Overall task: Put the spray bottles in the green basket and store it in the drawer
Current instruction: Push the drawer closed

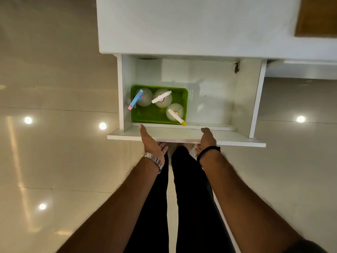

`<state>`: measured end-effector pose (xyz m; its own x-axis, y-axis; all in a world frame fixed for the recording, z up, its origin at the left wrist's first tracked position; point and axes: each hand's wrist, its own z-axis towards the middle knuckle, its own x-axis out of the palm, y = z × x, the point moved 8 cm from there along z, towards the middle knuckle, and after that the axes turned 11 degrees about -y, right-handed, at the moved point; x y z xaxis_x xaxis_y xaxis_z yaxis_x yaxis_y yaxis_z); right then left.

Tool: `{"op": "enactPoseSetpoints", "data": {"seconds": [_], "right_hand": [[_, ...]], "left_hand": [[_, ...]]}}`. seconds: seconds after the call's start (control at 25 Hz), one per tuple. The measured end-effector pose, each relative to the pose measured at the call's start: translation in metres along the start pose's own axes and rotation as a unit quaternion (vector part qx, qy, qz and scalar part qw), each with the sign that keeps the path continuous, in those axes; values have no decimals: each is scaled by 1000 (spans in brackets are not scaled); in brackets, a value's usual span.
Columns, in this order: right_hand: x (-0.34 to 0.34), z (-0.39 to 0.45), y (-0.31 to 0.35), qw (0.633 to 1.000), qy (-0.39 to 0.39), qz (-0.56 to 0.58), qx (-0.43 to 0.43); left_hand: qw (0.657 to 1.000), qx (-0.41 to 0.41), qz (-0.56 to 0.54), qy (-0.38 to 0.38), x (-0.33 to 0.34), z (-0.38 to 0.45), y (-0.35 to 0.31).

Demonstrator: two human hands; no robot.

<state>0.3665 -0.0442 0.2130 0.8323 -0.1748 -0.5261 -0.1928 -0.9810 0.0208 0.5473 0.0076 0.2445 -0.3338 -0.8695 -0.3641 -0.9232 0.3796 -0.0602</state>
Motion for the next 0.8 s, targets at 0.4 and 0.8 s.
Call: {"op": "enactPoseSetpoints", "data": {"seconds": [0.4,0.8], "right_hand": [[31,-14,80,996,61,62,-21],[64,-38,163,987,110,118,-15]], "left_hand": [[996,45,5,74,59,-15,-61],[987,8,-17,160,126,-38,-122]]}}
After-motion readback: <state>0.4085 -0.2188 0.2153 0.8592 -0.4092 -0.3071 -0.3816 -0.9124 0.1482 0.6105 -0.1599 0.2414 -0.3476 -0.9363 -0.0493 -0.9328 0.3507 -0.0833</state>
